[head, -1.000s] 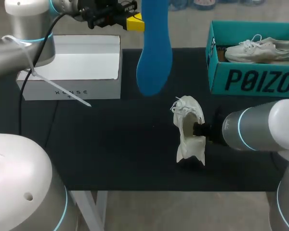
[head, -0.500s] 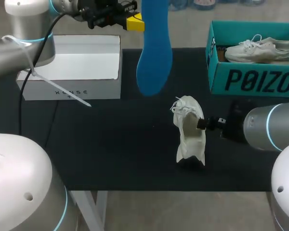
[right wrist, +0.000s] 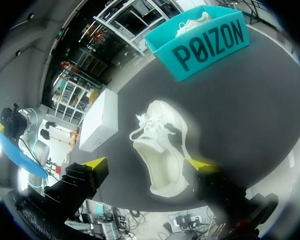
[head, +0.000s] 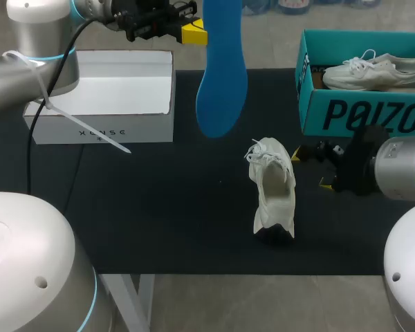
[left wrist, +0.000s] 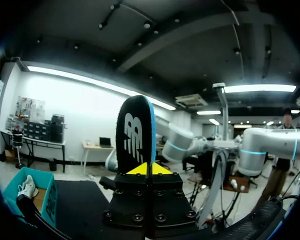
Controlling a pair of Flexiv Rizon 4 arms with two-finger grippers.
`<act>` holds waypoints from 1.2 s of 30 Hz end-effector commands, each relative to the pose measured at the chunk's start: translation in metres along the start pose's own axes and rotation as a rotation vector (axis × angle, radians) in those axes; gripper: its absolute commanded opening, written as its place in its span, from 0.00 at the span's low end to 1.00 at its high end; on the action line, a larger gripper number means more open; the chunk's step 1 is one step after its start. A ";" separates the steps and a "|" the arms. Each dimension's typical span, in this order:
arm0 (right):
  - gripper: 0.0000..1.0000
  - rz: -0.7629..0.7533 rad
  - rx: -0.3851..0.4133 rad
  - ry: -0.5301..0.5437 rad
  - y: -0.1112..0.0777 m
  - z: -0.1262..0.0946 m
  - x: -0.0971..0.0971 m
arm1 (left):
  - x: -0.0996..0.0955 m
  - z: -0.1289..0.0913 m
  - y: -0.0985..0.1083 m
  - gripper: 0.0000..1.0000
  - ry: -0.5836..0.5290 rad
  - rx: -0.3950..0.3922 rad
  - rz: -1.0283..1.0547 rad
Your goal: Take the shoe out of the shoebox, open the shoe tongue, remove and reinsert the insole, then place the shoe into the shoebox
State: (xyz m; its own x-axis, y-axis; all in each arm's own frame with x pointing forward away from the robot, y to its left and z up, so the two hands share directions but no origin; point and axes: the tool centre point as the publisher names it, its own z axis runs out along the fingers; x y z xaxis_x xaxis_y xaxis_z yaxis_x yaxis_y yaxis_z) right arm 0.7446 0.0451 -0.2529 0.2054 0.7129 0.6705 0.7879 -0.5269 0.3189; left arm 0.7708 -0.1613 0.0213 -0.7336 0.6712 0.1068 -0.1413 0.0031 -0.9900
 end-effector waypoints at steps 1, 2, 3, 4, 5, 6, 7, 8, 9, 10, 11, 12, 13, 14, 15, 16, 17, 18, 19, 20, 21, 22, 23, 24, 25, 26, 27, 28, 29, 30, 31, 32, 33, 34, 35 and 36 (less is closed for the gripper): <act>1.00 0.504 0.733 0.288 0.008 -0.001 -0.008 | 0.000 0.001 0.000 0.00 -0.002 0.000 0.000; 1.00 0.528 0.800 0.302 0.008 0.002 -0.007 | 0.000 0.001 0.000 0.00 -0.002 0.000 0.000; 1.00 0.553 0.856 0.275 0.006 0.006 -0.005 | 0.000 0.001 0.000 0.00 -0.002 0.000 0.000; 1.00 0.569 0.915 0.285 0.004 0.009 -0.005 | 0.000 0.001 0.000 0.00 -0.002 0.000 0.000; 1.00 0.577 0.955 0.294 0.004 0.011 -0.003 | 0.000 0.001 0.000 0.00 -0.002 0.000 0.000; 1.00 0.594 1.005 0.285 0.004 0.014 -0.002 | 0.000 0.001 0.000 0.00 -0.002 0.000 0.000; 1.00 0.617 1.076 0.300 0.003 0.017 -0.001 | 0.000 0.001 0.000 0.00 -0.002 0.000 0.000; 1.00 0.632 1.119 0.319 0.003 0.019 0.000 | 0.000 0.001 0.000 0.00 -0.002 0.000 0.000; 1.00 0.649 1.177 0.337 0.003 0.020 0.001 | 0.000 0.001 0.000 0.00 -0.002 0.000 0.000; 1.00 0.658 1.223 0.356 0.004 0.023 0.001 | 0.000 0.001 0.000 0.00 -0.002 0.000 0.000; 1.00 0.678 1.217 0.396 0.009 0.024 0.002 | 0.000 0.001 0.000 0.00 -0.002 0.000 0.000; 1.00 0.685 1.223 0.452 0.013 0.023 0.002 | 0.000 0.001 0.000 0.00 -0.002 0.000 0.000; 1.00 0.685 1.223 0.452 0.013 0.023 0.002 | 0.000 0.001 0.000 0.00 -0.002 0.000 0.000; 1.00 0.685 1.223 0.452 0.013 0.023 0.002 | 0.000 0.001 0.000 0.00 -0.002 0.000 0.000; 1.00 0.685 1.223 0.452 0.013 0.023 0.002 | 0.000 0.001 0.000 0.00 -0.002 0.000 0.000; 1.00 0.685 1.223 0.452 0.013 0.023 0.002 | 0.000 0.001 0.000 0.00 -0.002 0.000 0.000; 1.00 0.685 1.223 0.452 0.013 0.023 0.002 | 0.000 0.001 0.000 0.00 -0.002 0.000 0.000; 1.00 0.685 1.223 0.452 0.013 0.023 0.002 | 0.000 0.001 0.000 0.00 -0.002 0.000 0.000; 1.00 0.685 1.223 0.452 0.013 0.023 0.002 | 0.000 0.001 0.000 0.00 -0.002 0.000 0.000; 1.00 0.685 1.223 0.452 0.013 0.023 0.002 | 0.000 0.001 0.000 0.00 -0.002 0.000 0.000; 1.00 0.685 1.223 0.452 0.013 0.023 0.002 | 0.000 0.001 0.000 0.00 -0.002 0.000 0.000; 1.00 0.685 1.223 0.452 0.013 0.023 0.002 | 0.000 0.001 0.000 0.00 -0.002 0.000 0.000; 1.00 0.685 1.223 0.452 0.013 0.023 0.002 | 0.000 0.001 0.000 0.00 -0.002 0.000 0.000; 1.00 0.685 1.223 0.452 0.013 0.023 0.002 | 0.000 0.001 0.000 0.00 -0.002 0.000 0.000; 1.00 0.703 1.261 0.483 0.018 0.018 0.003 | 0.000 0.001 0.000 0.00 -0.002 0.000 0.000; 1.00 0.775 1.268 0.499 0.023 0.013 0.007 | 0.000 0.001 0.000 0.00 -0.002 0.000 0.000; 1.00 0.926 1.320 0.522 0.030 0.010 0.009 | 0.000 0.001 0.000 0.00 -0.002 0.000 0.000; 1.00 0.902 1.356 0.537 0.030 0.003 0.016 | 0.000 0.001 0.000 0.00 -0.002 0.000 0.000; 1.00 0.957 1.384 0.591 0.032 -0.003 0.023 | 0.000 0.001 0.000 0.00 -0.002 0.000 0.000; 1.00 1.063 1.416 0.637 0.034 -0.007 0.028 | 0.000 0.001 0.000 0.00 -0.002 0.000 0.000; 1.00 1.083 1.423 0.632 0.033 -0.012 0.035 | 0.000 0.001 0.000 0.00 -0.002 0.000 0.000; 1.00 1.111 1.421 0.650 0.033 -0.016 0.040 | 0.000 0.001 0.000 0.00 -0.002 0.000 0.000; 1.00 1.163 1.411 0.665 0.033 -0.018 0.043 | 0.000 0.001 0.000 0.00 -0.002 0.000 0.000; 1.00 1.178 1.429 0.657 0.035 -0.021 0.047 | 0.000 0.001 0.000 0.00 -0.002 0.000 0.000; 1.00 1.198 1.439 0.673 0.038 -0.023 0.052 | 0.000 0.001 0.000 0.00 -0.002 0.000 0.000; 1.00 1.231 1.450 0.681 0.038 -0.026 0.056 | 0.000 0.001 0.000 0.00 -0.002 0.000 0.000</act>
State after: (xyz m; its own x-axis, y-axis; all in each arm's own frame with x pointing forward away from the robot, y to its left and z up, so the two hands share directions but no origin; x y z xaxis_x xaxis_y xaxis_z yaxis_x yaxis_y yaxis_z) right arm 0.7945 0.0740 -0.2159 0.6261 0.1372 0.7675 0.5150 -0.8119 -0.2750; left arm 0.7709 -0.1612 0.0212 -0.7338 0.6709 0.1069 -0.1414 0.0031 -0.9900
